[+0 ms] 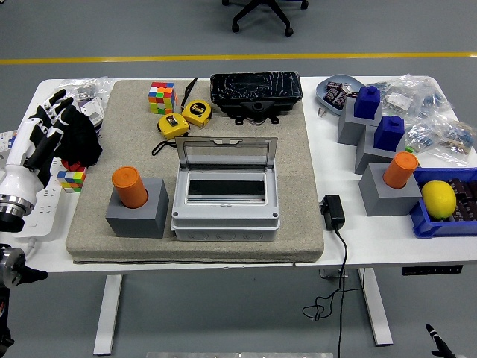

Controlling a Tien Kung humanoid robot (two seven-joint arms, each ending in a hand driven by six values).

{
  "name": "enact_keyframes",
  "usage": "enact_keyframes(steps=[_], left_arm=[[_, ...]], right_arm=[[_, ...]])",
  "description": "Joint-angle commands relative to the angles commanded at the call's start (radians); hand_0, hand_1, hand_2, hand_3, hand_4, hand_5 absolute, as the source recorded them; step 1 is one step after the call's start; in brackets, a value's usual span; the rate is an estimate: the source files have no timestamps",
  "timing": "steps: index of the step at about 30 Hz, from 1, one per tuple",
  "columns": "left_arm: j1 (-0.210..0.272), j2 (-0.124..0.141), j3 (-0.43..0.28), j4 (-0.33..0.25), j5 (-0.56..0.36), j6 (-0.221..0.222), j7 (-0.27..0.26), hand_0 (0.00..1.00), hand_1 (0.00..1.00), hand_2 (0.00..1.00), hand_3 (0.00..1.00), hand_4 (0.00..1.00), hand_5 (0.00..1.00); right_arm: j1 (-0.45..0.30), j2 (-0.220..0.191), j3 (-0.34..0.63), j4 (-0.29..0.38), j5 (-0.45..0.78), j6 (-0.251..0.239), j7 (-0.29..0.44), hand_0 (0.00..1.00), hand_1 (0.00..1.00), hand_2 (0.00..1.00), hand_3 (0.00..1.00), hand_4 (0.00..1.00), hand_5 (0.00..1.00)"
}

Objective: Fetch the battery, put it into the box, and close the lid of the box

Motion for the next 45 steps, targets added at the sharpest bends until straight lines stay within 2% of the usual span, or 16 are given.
enact_keyframes(steps=[2, 3, 8, 9, 19, 23, 38, 39, 45], left_arm=[[0.003, 0.001, 0.004, -0.002, 0.012, -0.005, 0.005, 0.998, 0.998, 0.998, 0.998, 0.998, 0.362], [0.007, 0.002, 0.010, -0.004, 0.020, -0.011, 0.008, 0.998, 0.998, 0.998, 0.998, 0.998, 0.280], [0.023, -0.001, 0.043, -0.006, 0.039, -0.029, 0.013, 0.998, 0.998, 0.998, 0.998, 0.998, 0.280], [0.025, -0.002, 0.048, -0.004, 0.038, -0.030, 0.011, 0.998, 0.998, 0.998, 0.998, 0.998, 0.222], [0.044, -0.011, 0.104, 0.022, -0.087, -0.077, -0.025, 0.998, 0.998, 0.998, 0.998, 0.998, 0.197], [0.050, -0.016, 0.128, 0.028, -0.111, -0.083, -0.034, 0.998, 0.998, 0.998, 0.998, 0.998, 0.197], [0.047, -0.019, 0.158, 0.047, -0.048, -0.038, -0.037, 0.998, 0.998, 0.998, 0.998, 0.998, 0.156], [0.047, -0.019, 0.159, 0.048, -0.043, -0.033, -0.036, 0.998, 0.998, 0.998, 0.998, 0.998, 0.002], [0.049, -0.018, 0.181, 0.048, -0.026, -0.008, -0.038, 0.998, 0.998, 0.998, 0.998, 0.998, 0.002]], right_arm=[[0.000, -0.001, 0.000, 0.000, 0.001, 0.000, 0.000, 0.963, 0.868, 0.803, 0.828, 0.998, 0.998], [0.000, -0.001, 0.000, 0.000, 0.001, 0.000, 0.000, 0.963, 0.867, 0.802, 0.829, 0.998, 0.998], [0.002, -0.001, -0.005, 0.000, 0.007, 0.002, 0.001, 0.963, 0.867, 0.802, 0.829, 0.998, 0.998], [0.003, -0.001, -0.006, 0.000, 0.008, 0.003, 0.000, 0.962, 0.867, 0.799, 0.825, 0.998, 0.998], [0.004, -0.003, -0.012, 0.000, 0.011, 0.005, -0.001, 0.962, 0.867, 0.796, 0.824, 0.998, 0.998], [0.005, -0.003, -0.012, 0.000, 0.011, 0.006, -0.001, 0.961, 0.863, 0.787, 0.817, 0.998, 0.998], [0.004, -0.005, -0.013, 0.000, 0.012, 0.011, -0.003, 0.961, 0.858, 0.770, 0.809, 0.998, 0.998], [0.004, -0.005, -0.012, 0.000, 0.012, 0.011, -0.003, 0.961, 0.853, 0.767, 0.805, 0.998, 0.998], [0.006, -0.005, -0.017, 0.000, 0.016, 0.013, -0.003, 0.961, 0.852, 0.764, 0.803, 0.998, 0.998]])
